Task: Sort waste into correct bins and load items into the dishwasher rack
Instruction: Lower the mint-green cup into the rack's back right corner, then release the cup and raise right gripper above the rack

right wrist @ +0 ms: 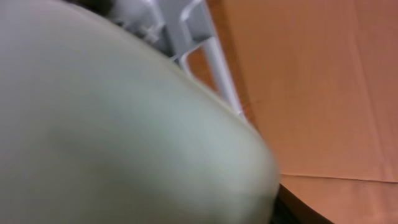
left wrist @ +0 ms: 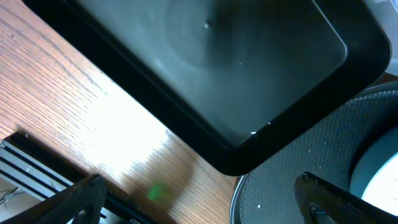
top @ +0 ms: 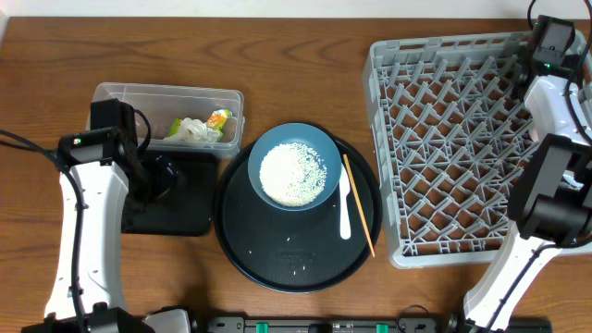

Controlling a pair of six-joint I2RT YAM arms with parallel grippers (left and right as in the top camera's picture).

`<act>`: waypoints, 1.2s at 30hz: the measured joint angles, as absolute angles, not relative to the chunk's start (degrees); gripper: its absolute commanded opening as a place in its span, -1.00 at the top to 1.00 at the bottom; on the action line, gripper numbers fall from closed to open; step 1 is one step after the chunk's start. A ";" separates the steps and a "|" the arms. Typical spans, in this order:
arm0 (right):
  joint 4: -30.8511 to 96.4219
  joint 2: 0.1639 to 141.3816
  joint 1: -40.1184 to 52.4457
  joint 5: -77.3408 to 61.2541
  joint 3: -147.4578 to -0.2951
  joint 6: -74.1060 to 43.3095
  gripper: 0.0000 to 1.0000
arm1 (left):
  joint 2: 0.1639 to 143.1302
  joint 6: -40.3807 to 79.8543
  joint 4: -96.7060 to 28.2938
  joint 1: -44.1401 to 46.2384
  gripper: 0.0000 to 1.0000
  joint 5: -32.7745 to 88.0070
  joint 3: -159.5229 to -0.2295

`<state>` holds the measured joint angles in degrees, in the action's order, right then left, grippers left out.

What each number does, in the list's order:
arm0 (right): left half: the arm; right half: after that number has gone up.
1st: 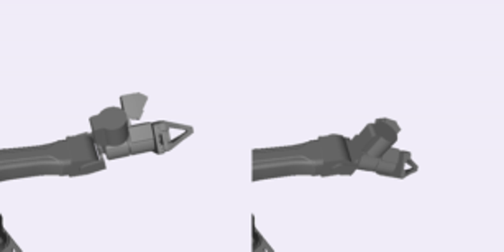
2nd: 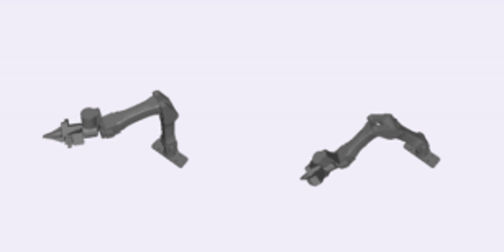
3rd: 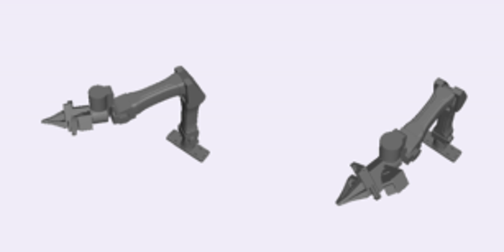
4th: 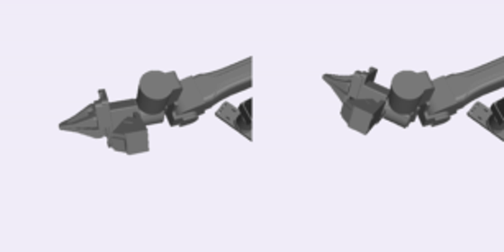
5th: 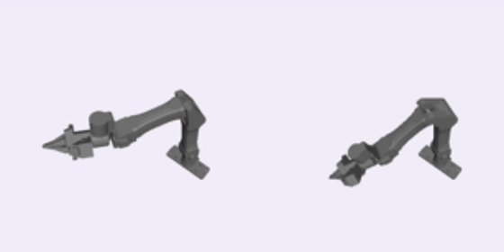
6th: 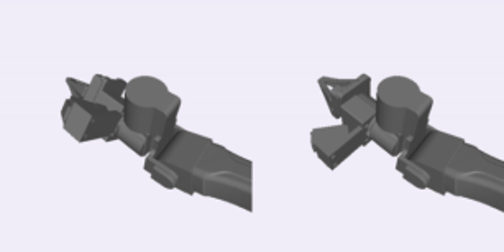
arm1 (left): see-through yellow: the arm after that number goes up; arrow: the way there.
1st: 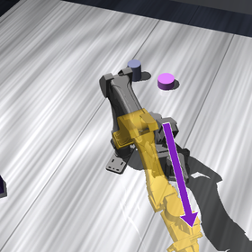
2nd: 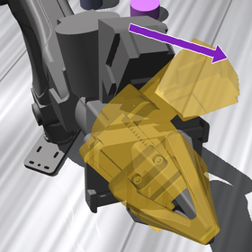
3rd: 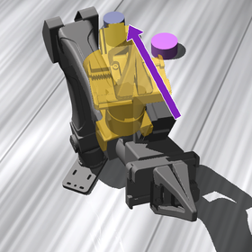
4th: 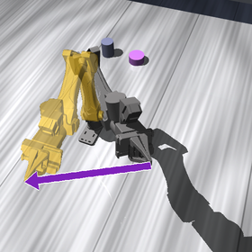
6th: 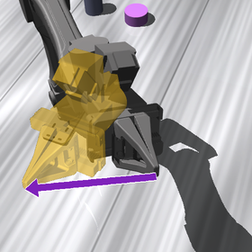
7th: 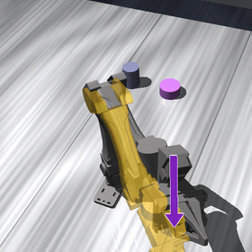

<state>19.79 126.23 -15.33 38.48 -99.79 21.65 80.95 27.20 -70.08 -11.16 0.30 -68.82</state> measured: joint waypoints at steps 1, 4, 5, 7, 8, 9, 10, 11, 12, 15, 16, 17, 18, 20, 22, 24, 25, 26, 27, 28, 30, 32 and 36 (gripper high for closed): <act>20.82 125.80 -15.20 37.34 -99.74 21.06 -0.10 | 80.95 27.20 -70.06 -11.16 -0.96 0.27 -68.82; 24.71 123.83 -14.31 33.54 -99.70 18.76 -0.25 | 80.95 27.20 -70.08 -11.16 -0.96 0.30 -68.82; 26.26 122.80 -13.98 31.33 -99.68 18.13 -0.32 | 80.95 27.20 -70.06 -11.16 -0.96 0.27 -68.82; 28.45 120.88 -13.65 27.09 -99.66 17.15 -0.36 | 80.95 27.20 -70.08 -11.16 -0.96 0.30 -68.82; 29.47 119.81 -13.52 24.80 -99.66 16.91 -0.40 | 80.95 27.20 -70.08 -11.16 -0.96 0.30 -68.82; 30.28 118.89 -13.37 22.98 -99.66 16.78 -0.43 | 80.95 27.20 -70.08 -11.16 -0.96 0.27 -68.82; 31.07 117.69 -13.28 20.95 -99.66 16.60 -0.45 | 80.95 27.20 -70.11 -11.16 -0.96 0.30 -68.82; 31.88 116.49 -13.17 19.25 -99.66 16.45 -0.50 | 80.95 27.20 -70.06 -11.16 -0.96 0.30 -68.82; 32.58 115.24 -12.95 17.63 -99.66 16.25 -0.52 | 80.95 27.20 -70.08 -11.16 -0.96 0.30 -68.82; 34.81 111.44 -12.71 13.47 -99.66 15.97 -0.54 | 80.95 27.20 -70.08 -11.16 -0.96 0.32 -68.82; 35.46 110.15 -12.60 12.23 -99.66 15.99 -0.54 | 80.95 27.20 -70.06 -11.16 -0.96 0.32 -68.82; 36.12 108.90 -12.51 11.14 -99.66 15.97 -0.54 | 80.95 27.20 -70.08 -11.16 -0.96 0.32 -68.82; 36.93 107.96 -12.51 10.20 -99.66 15.97 -0.54 | 80.95 27.20 -70.08 -11.16 -0.96 0.32 -68.82; 38.94 106.15 -12.49 8.03 -99.66 15.90 -0.51 | 80.95 27.20 -70.06 -11.16 -0.96 0.45 -68.82; 41.98 104.53 -12.51 4.38 -99.66 15.79 -0.47 | 80.95 27.20 -70.06 -11.16 -0.96 0.49 -68.82; 45.06 103.55 -12.40 0.47 -99.68 15.66 -0.45 | 80.95 27.20 -70.08 -11.16 -0.96 0.49 -68.82; 47.07 103.11 -12.29 -2.20 -99.68 15.59 -0.45 | 80.95 27.20 -70.08 -11.16 -0.96 0.54 -68.82; 48.82 102.89 -12.19 -4.54 -99.68 15.59 -0.46 | 80.95 27.20 -70.08 -11.16 -0.96 0.54 -68.82; 50.48 102.78 -11.99 -6.50 -99.68 15.59 -0.47 | 80.95 27.20 -70.08 -11.16 -0.96 0.54 -68.82; 52.29 102.74 -11.62 -8.60 -99.68 15.57 -0.47 | 80.95 27.20 -70.08 -11.16 -0.96 0.56 -68.82; 56.03 102.74 -10.63 -12.45 -99.66 15.51 -0.47 | 80.95 27.20 -70.06 -11.16 -0.96 0.67 -68.82; 59.72 102.74 -8.69 -16.23 -99.63 15.49 -0.47 | 80.95 27.20 -70.06 -11.16 -0.96 0.71 -68.79; 64.10 102.74 -3.55 -20.27 -99.63 15.35 -0.47 | 80.95 27.20 -69.63 -11.14 -0.96 0.73 -68.82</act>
